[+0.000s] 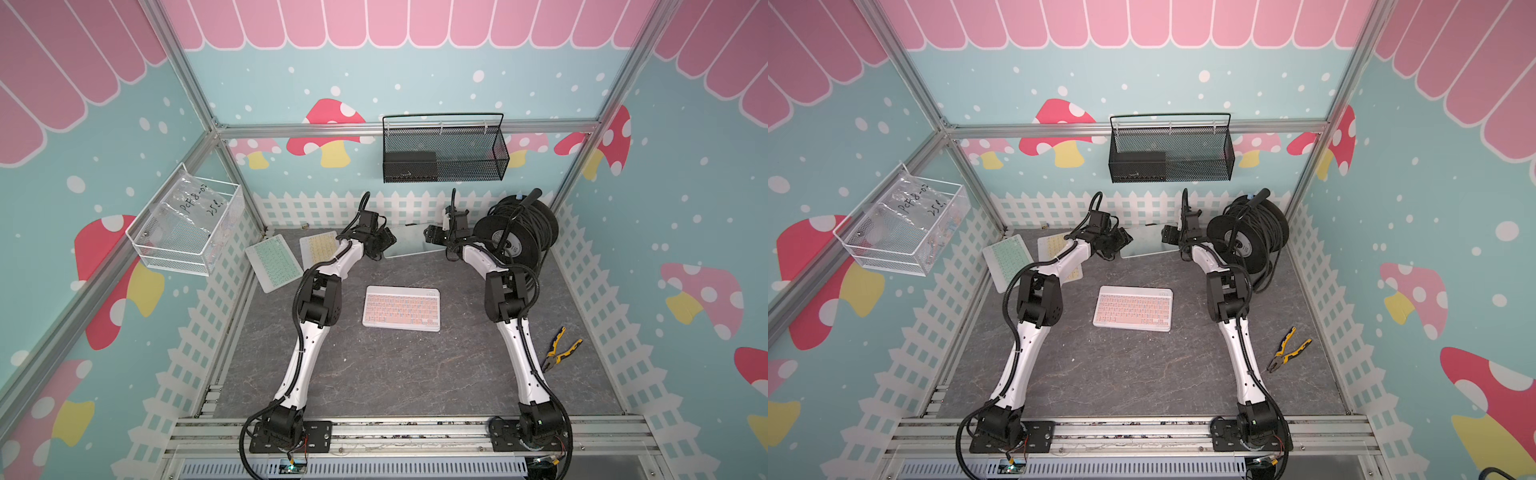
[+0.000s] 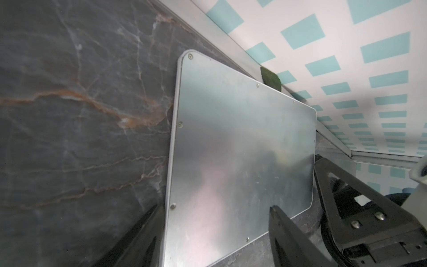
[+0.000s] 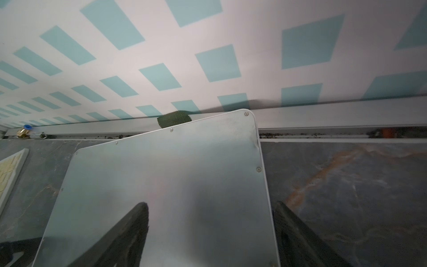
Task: Stack the numeric keypads
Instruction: Pick up the numeric keypad from the center of the board.
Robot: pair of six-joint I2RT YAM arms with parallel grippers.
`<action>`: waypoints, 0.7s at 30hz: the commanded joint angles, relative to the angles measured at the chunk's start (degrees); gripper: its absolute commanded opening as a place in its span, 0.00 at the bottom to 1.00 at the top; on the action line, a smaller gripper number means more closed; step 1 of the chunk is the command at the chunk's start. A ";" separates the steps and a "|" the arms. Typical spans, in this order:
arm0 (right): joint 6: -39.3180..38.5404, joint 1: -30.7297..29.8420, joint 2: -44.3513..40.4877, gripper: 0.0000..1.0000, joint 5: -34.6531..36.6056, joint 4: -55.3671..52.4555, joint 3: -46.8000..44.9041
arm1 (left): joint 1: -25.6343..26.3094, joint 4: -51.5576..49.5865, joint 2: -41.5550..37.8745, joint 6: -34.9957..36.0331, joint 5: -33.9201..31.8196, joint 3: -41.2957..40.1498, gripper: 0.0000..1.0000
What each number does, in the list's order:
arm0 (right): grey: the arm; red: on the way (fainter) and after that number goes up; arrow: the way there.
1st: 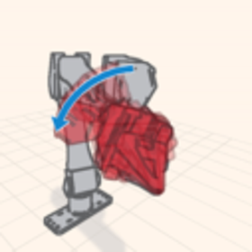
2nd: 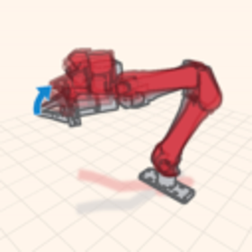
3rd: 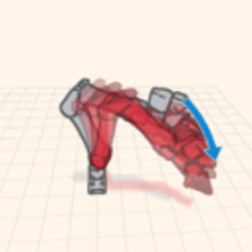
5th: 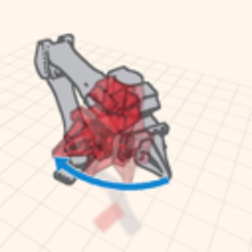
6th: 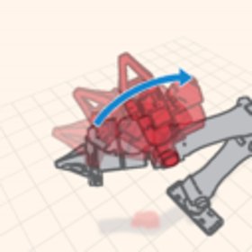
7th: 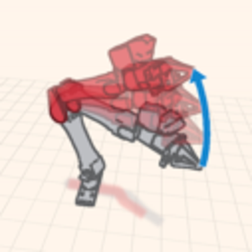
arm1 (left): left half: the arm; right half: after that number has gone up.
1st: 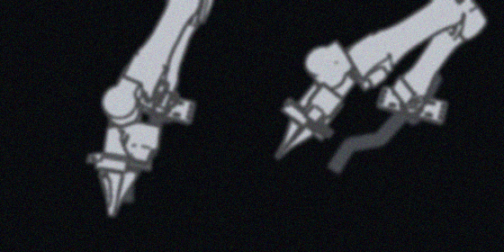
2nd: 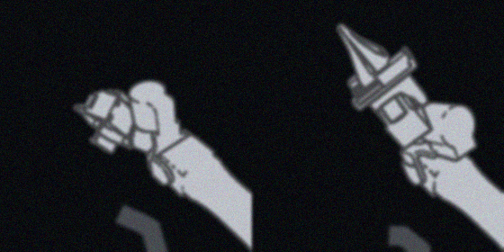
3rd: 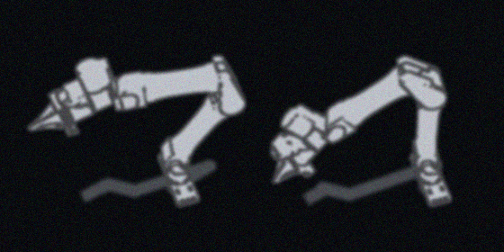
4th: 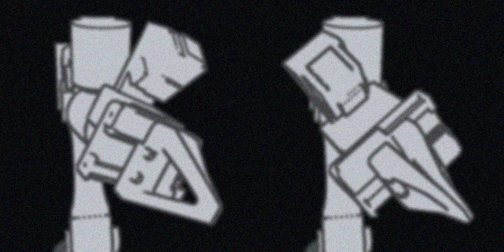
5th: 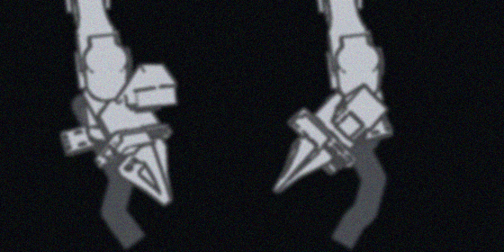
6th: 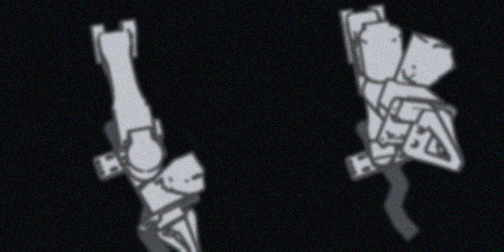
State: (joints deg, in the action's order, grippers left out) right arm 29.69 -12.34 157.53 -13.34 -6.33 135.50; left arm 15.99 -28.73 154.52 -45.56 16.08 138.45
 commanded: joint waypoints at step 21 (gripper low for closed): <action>26.73 -1.42 -5.26 0.76 -30.61 33.04 -24.65 | -0.10 39.86 -9.19 -14.66 22.88 -26.50 0.68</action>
State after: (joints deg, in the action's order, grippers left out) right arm 46.61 -11.49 152.31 -33.65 21.12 115.42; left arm 13.50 8.49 147.30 -60.18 34.79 111.79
